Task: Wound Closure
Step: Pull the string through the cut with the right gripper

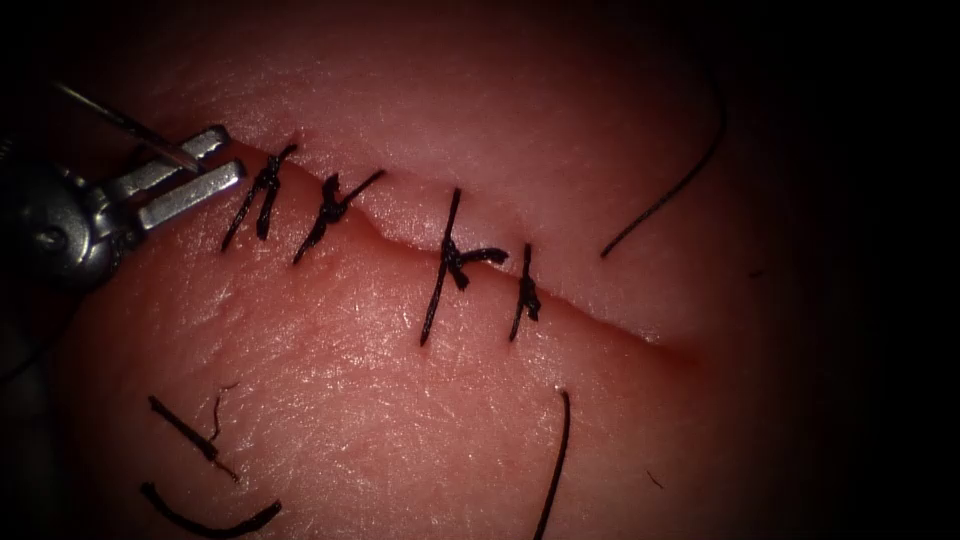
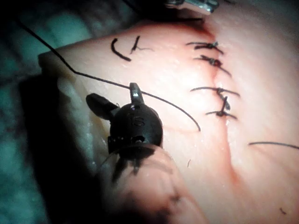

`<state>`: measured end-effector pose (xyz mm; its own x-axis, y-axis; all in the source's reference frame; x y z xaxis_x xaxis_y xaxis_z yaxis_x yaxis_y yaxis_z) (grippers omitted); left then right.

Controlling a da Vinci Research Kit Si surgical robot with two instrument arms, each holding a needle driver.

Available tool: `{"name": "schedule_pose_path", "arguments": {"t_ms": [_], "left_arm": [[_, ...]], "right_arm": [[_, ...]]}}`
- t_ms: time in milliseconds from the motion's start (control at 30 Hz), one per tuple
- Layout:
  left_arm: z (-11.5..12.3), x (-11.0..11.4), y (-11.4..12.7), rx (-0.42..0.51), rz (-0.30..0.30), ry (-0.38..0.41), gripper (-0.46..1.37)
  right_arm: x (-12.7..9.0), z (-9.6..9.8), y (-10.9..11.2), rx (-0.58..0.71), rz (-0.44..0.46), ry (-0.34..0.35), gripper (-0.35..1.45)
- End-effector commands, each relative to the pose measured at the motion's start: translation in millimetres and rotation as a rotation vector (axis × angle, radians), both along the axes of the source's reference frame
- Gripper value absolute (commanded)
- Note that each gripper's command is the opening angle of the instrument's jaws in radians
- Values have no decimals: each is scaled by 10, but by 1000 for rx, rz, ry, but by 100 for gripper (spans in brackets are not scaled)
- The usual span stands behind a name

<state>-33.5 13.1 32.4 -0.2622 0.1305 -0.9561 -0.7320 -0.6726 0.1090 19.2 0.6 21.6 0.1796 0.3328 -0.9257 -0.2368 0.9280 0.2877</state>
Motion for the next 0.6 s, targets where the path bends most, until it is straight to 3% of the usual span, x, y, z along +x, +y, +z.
{"name": "schedule_pose_path", "arguments": {"t_ms": [33,233,367,600], "left_arm": [[0,0,0,1,4,-1,-35],[0,0,-1,0,3,0,-35],[0,0,-2,0,3,0,-35],[0,1,-4,-1,3,0,-35]], "right_arm": [[-5,2,3,2,7,-9,133],[-28,17,28,11,62,-61,123],[-29,29,46,21,103,-91,125],[-28,60,73,-16,95,-97,120]]}}
